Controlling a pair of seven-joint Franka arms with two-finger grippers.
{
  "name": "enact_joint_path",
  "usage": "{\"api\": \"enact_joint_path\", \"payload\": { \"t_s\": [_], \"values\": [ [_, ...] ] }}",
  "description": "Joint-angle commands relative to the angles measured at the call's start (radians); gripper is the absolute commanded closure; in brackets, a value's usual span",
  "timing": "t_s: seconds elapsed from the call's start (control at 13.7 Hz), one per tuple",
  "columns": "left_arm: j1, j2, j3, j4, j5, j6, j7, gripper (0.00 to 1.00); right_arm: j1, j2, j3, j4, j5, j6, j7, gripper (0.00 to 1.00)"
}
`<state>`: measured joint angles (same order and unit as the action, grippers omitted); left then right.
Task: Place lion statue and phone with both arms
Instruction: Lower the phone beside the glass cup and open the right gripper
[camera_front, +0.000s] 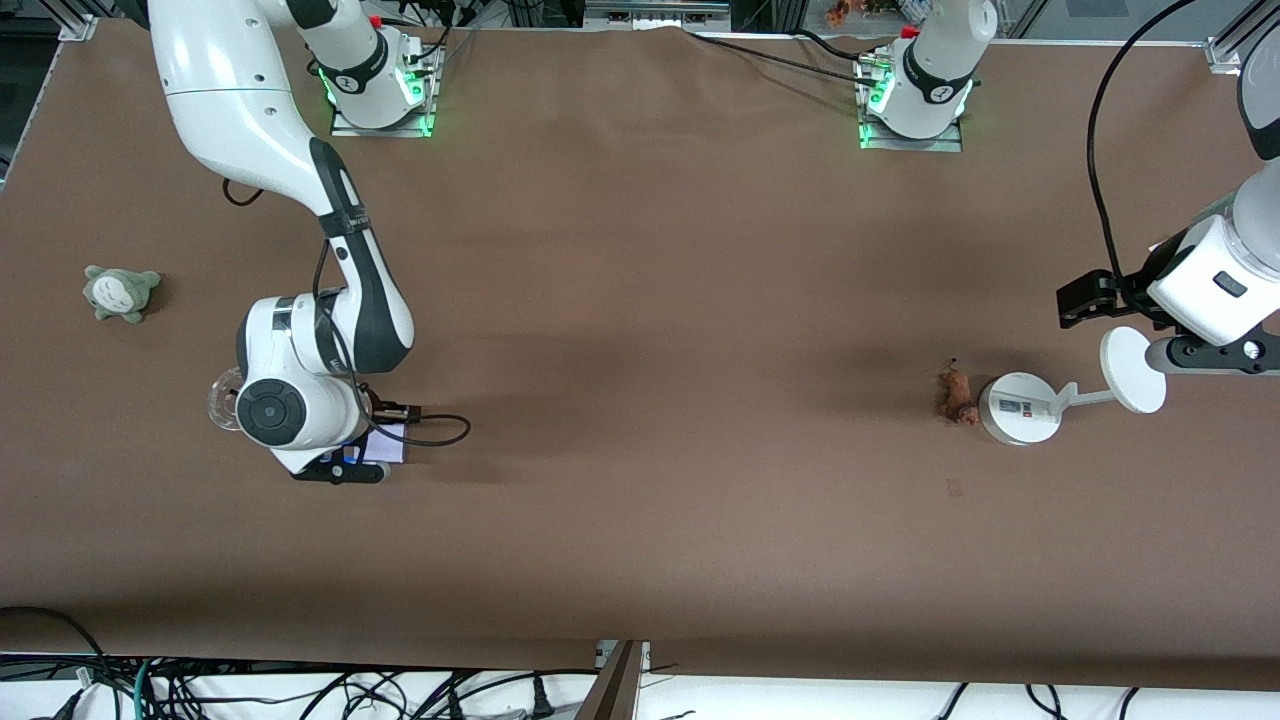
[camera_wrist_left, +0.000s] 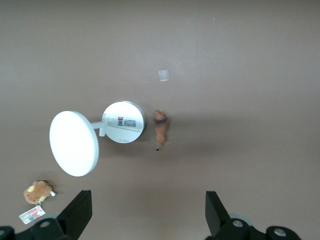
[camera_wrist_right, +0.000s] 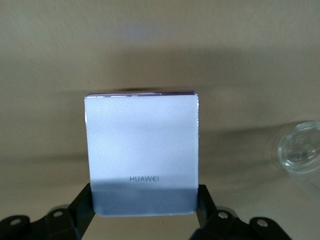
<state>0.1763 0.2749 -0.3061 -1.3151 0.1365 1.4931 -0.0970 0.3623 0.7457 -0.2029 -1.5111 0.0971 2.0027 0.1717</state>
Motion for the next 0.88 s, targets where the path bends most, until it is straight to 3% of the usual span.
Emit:
{"api": "enact_joint_path", "payload": {
  "t_s": [0.0,0.29,0.37,0.44,0.51,0.59,0.8],
  "values": [
    [0.005,-0.010,-0.004,0.003,-0.026,-0.008,0.008,0.00,0.004,-0.083,-0.006,-0.150,0.004,0.080,-0.060,0.59],
    [0.002,-0.057,0.019,-0.059,-0.078,0.022,0.010,0.00,0.003,-0.083,-0.020,-0.185,0.004,0.108,-0.112,0.58],
    [-0.009,-0.087,0.054,-0.113,-0.099,0.060,0.011,0.00,0.003,-0.083,-0.020,-0.186,0.004,0.108,-0.120,0.36],
    [-0.067,-0.153,0.140,-0.209,-0.144,0.117,0.011,0.00,0.003,-0.083,-0.020,-0.182,0.004,0.107,-0.120,0.05],
    [-0.122,-0.218,0.204,-0.310,-0.152,0.191,0.013,0.00,0.003,-0.086,-0.021,-0.169,0.003,0.096,-0.121,0.00],
    [-0.145,-0.244,0.228,-0.349,-0.149,0.209,0.013,0.00,0.003,-0.097,-0.027,-0.149,0.000,0.094,-0.136,0.00],
    [-0.158,-0.237,0.229,-0.342,-0.126,0.197,0.011,0.00,0.003,-0.129,-0.039,-0.040,-0.014,0.015,-0.153,0.00]
  ]
}}
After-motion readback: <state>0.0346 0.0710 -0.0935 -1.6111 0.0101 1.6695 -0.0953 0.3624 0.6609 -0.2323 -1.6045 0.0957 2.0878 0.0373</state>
